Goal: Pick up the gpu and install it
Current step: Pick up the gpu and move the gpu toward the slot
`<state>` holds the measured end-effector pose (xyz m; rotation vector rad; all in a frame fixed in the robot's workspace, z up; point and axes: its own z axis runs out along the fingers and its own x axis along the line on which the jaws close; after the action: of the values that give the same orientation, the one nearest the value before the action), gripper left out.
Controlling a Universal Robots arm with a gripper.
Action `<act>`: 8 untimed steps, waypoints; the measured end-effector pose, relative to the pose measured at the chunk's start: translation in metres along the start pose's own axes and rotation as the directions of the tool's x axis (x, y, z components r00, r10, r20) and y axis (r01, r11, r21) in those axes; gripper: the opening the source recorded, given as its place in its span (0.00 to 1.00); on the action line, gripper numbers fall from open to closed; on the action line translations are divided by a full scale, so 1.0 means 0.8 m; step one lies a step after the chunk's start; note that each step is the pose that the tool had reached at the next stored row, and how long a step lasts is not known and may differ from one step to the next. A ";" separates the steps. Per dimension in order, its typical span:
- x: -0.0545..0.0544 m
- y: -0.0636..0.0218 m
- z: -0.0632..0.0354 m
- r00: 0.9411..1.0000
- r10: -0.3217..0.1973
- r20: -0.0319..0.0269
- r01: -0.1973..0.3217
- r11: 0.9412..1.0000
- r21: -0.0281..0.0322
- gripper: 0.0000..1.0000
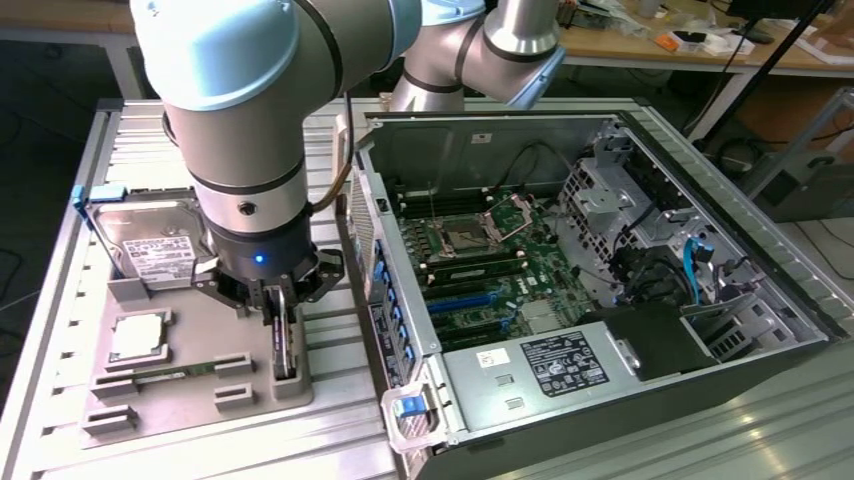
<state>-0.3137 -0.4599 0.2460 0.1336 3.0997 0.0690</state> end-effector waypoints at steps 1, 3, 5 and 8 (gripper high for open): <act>0.000 0.000 0.000 1.000 0.000 0.000 0.000 1.000 0.000 0.27; 0.000 0.000 -0.002 1.000 0.000 0.000 0.000 1.000 0.000 0.27; 0.000 0.000 -0.004 1.000 0.000 0.000 0.000 1.000 0.000 0.27; 0.000 0.000 -0.009 1.000 0.000 0.000 0.000 1.000 0.000 0.27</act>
<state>-0.3138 -0.4600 0.2529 0.1337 3.1001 0.0691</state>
